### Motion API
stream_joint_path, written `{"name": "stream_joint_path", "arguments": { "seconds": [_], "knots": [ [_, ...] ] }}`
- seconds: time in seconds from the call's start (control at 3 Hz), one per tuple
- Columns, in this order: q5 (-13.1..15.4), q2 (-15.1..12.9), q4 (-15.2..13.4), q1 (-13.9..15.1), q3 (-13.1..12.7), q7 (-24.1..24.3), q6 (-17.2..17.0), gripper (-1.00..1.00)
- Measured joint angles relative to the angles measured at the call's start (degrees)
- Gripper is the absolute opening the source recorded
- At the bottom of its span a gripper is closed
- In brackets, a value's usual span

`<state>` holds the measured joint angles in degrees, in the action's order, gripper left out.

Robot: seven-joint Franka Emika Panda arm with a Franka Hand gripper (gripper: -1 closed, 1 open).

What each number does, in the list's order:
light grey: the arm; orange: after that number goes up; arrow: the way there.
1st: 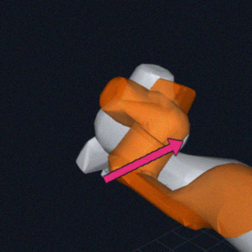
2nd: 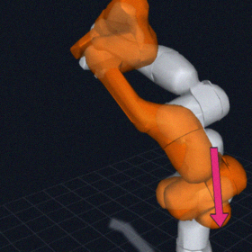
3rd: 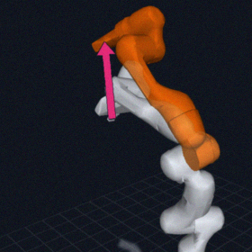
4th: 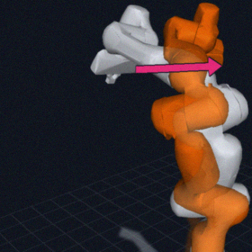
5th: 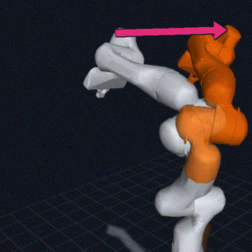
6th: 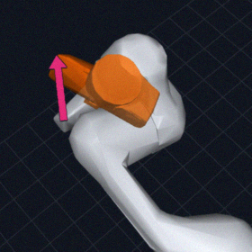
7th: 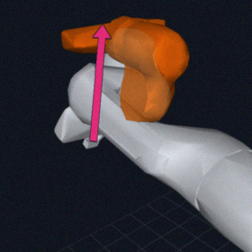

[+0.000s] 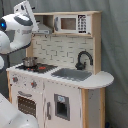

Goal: Play with the kitchen

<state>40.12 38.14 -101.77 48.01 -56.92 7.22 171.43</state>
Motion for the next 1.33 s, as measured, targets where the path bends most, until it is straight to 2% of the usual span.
{"name": "stream_joint_path", "arguments": {
  "seconds": [0.33,1.0,1.33],
  "knots": [
    [0.0,5.91,-1.61,-0.15,-0.31,1.17,-0.03,1.0],
    [-0.01,16.61,-6.57,-0.53,-1.59,5.9,-0.03,1.0],
    [-0.03,22.19,-8.64,-1.0,-3.06,7.21,-0.18,1.0]
  ]
}}
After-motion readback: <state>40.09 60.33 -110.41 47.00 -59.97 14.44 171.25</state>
